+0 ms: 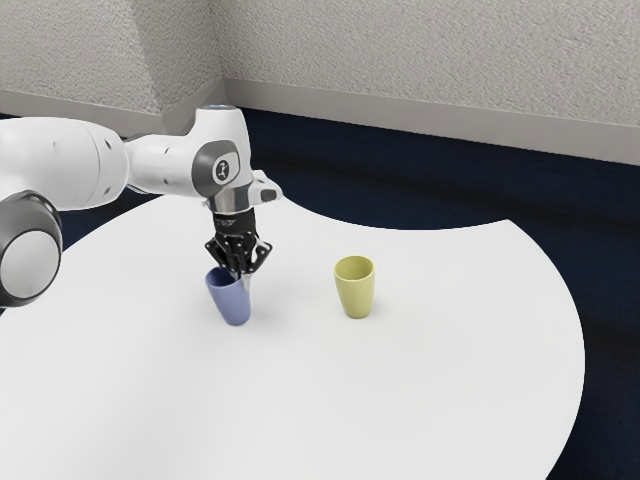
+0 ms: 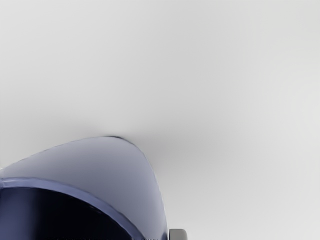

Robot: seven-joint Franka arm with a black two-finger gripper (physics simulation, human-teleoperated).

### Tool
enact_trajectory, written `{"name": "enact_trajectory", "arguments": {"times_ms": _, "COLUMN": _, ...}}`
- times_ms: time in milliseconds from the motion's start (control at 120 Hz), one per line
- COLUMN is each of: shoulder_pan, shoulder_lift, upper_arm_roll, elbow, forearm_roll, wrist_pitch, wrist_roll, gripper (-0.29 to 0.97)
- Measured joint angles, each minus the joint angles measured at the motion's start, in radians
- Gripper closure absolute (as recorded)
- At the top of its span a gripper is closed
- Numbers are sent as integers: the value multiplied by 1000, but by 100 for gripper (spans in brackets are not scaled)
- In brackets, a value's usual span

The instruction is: Place the left cup onto the right cup

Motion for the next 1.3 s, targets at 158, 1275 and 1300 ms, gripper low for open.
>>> {"name": "enact_trajectory", "arguments": {"times_ms": 158, "shoulder_pan": -2, "shoulder_lift": -1, "upper_arm_roll": 0, "elbow": 0, "forearm_roll": 4, "wrist_pitch": 0, "wrist_roll": -3, "gripper": 77}}
{"name": "enact_trajectory", "arguments": {"times_ms": 1275, "shoulder_pan": -105, "shoulder_lift": -43, "upper_arm_roll": -1, "elbow": 153, "forearm_roll": 112, "wrist_pitch": -134, "wrist_roll": -27, "gripper": 79}}
{"name": "enact_trajectory", "arguments": {"times_ms": 1300, "shoulder_pan": -108, "shoulder_lift": -43, "upper_arm_roll": 0, "elbow": 157, "forearm_roll": 114, "wrist_pitch": -138, "wrist_roll": -27, "gripper": 79}}
